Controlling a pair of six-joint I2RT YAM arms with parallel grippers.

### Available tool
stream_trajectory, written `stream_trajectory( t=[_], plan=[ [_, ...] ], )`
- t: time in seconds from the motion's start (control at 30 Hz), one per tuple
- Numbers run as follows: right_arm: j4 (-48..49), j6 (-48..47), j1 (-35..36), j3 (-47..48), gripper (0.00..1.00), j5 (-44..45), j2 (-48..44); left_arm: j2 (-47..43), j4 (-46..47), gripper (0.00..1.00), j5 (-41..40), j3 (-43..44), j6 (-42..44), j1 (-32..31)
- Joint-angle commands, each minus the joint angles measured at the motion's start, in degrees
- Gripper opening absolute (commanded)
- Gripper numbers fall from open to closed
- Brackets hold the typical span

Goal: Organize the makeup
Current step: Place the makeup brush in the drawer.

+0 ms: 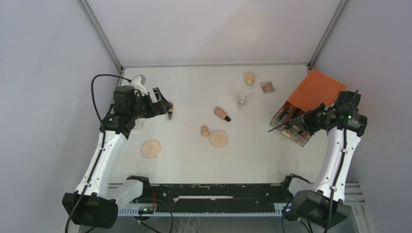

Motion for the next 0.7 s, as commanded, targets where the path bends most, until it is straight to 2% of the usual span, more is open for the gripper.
stream_trajectory(
  t=[0.0,0.4,0.67],
  plan=[
    [-1.86,3.13,-2.08,0.66,0.00,-4.33,3.04,-2.22,1.69,1.00,-0.34,1.00,0.64,0.23],
    [1.99,6.20,-11.05,-1.18,0.00,-3.86,4.13,-2.59,1.30,1.00,-1.33,0.78,2.97,0.22],
    [3.22,6.02,-12.73,-2.53,0.00,-2.85,5.28,-2.71,0.73,1.00,-1.95,0.89,3.72,0.22]
  ],
)
